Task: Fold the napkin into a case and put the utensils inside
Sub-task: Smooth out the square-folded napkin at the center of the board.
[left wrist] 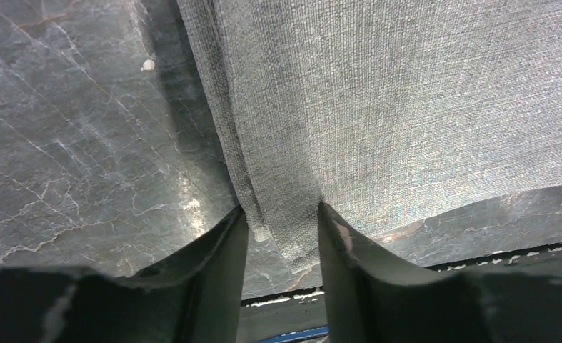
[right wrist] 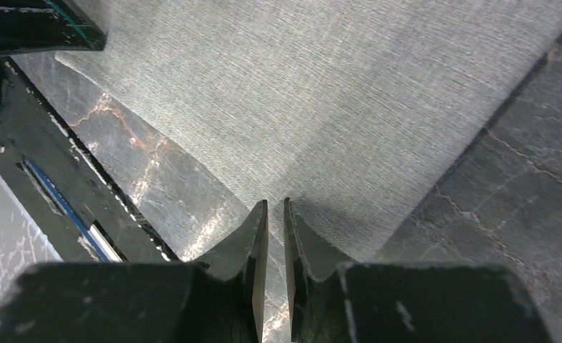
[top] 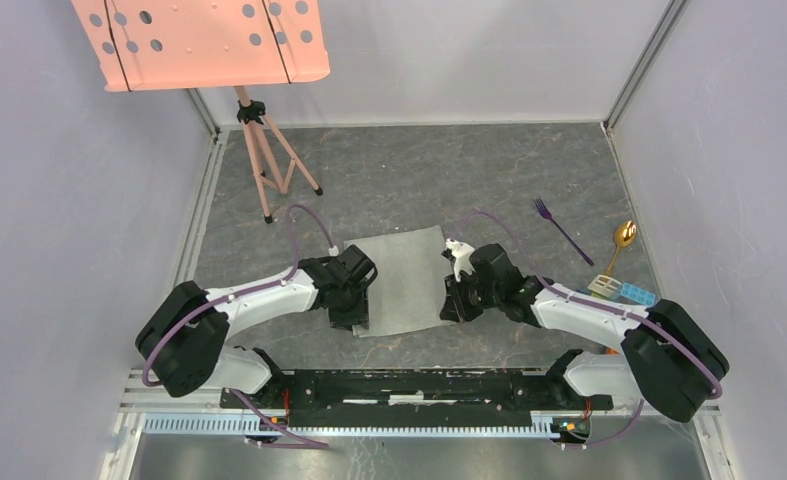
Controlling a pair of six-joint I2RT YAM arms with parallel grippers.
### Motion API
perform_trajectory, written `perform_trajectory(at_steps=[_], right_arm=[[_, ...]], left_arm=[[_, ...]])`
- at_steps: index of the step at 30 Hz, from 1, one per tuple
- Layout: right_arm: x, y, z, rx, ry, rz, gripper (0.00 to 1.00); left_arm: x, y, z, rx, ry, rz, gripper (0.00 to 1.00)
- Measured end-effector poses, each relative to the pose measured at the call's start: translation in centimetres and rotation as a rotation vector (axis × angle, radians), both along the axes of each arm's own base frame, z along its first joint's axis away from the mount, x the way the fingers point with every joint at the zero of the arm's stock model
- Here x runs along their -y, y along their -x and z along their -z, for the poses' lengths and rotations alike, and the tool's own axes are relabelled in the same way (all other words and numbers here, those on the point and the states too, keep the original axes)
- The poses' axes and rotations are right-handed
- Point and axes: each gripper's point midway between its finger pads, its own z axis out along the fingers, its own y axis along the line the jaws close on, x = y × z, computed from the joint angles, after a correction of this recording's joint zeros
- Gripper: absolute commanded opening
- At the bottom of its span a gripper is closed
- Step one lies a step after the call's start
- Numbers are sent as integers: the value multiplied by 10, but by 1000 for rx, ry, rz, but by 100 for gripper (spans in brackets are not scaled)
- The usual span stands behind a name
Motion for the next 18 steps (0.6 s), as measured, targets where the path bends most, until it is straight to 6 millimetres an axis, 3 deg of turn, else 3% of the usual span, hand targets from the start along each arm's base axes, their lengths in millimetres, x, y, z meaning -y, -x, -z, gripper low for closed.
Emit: perform_trajectory(at_steps=[10,18], right_arm=[[8,1,7,1,19,16,18],[7,-2,2,18,7,22,20]], left_arm=[[-4,-1,3,15,-15,-24,28],[-5,-2,4,25,-11,-31,22]])
